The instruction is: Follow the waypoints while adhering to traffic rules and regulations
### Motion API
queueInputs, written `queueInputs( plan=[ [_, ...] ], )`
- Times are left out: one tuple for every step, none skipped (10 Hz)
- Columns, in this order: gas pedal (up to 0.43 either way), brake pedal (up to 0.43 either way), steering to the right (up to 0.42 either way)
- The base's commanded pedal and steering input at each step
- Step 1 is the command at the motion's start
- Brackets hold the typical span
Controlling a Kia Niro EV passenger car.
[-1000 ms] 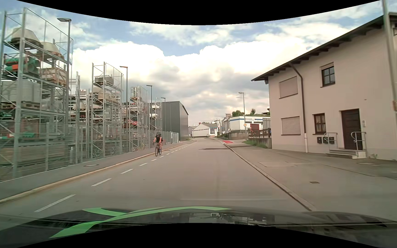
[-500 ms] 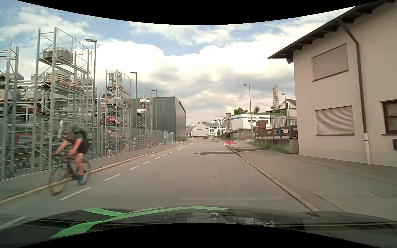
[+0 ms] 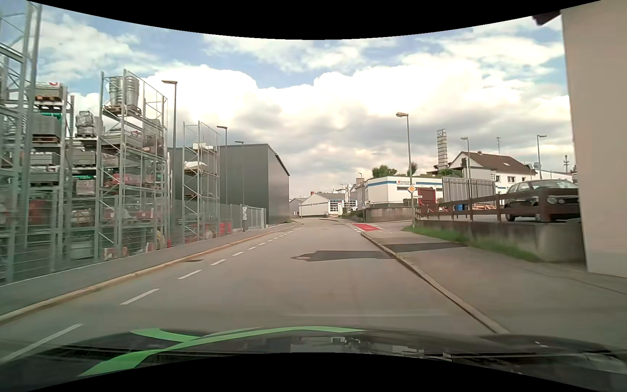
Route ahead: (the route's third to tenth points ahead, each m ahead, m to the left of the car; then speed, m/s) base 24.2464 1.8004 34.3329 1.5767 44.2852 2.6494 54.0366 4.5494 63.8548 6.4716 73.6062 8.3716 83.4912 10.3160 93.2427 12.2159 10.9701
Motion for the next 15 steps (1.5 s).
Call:
queueInputs(
  plan=[
    [0.169,0.000,0.000],
    [0.169,0.000,0.000],
    [0.169,0.000,0.000],
    [0.169,0.000,0.000],
    [0.169,0.000,0.000],
    [0.169,0.000,0.000],
    [0.157,0.000,0.000],
    [0.138,0.000,0.000],
    [0.098,0.000,0.000],
    [0.087,0.000,0.001],
    [0.087,0.000,0.001],
    [0.087,0.000,0.001],
    [0.087,0.000,0.001],
    [0.087,0.000,0.001],
    [0.067,0.000,0.001]
  ],
)
